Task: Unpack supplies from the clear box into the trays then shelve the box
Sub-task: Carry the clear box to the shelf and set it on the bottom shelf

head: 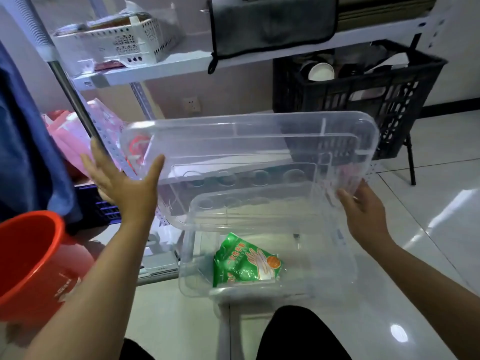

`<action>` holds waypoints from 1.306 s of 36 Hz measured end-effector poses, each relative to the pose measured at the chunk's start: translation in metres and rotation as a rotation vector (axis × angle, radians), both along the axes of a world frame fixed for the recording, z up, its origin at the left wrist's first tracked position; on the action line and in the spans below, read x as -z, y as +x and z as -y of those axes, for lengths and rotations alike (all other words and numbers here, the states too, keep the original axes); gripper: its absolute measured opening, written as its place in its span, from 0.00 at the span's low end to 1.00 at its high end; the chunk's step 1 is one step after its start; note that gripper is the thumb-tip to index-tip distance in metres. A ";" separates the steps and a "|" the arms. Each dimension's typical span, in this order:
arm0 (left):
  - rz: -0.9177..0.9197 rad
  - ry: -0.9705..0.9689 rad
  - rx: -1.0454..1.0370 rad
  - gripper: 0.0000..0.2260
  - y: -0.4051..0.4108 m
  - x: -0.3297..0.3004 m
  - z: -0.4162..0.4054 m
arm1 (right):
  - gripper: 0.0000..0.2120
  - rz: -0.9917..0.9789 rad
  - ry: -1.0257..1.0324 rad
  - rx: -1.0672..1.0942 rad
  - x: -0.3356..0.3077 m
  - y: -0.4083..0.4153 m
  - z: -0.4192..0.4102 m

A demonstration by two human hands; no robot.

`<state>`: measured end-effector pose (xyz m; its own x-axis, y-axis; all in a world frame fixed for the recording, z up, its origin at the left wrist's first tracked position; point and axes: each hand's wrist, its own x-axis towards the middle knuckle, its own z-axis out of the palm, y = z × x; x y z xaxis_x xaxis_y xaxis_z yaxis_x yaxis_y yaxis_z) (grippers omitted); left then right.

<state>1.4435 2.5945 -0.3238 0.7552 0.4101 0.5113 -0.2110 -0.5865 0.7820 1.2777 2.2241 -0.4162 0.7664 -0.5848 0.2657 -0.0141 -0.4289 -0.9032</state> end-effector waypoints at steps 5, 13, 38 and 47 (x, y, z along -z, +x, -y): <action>-0.584 -0.288 0.517 0.24 0.017 0.037 -0.041 | 0.09 -0.110 0.233 -0.024 -0.003 0.003 0.019; -0.999 -0.187 0.561 0.11 0.015 0.080 -0.034 | 0.18 -0.569 0.369 0.001 0.003 0.023 0.042; -1.308 0.187 0.465 0.21 0.020 0.173 -0.033 | 0.23 -0.946 -0.198 0.139 0.088 0.038 0.011; -1.347 0.309 0.547 0.18 0.010 0.180 -0.055 | 0.23 -0.995 -0.273 0.093 0.079 0.026 0.008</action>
<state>1.4537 2.6492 -0.5039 0.7410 -0.0660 -0.6683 0.3086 -0.8504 0.4261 1.3039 2.2158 -0.4957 0.6667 -0.6680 -0.3304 -0.7445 -0.5763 -0.3371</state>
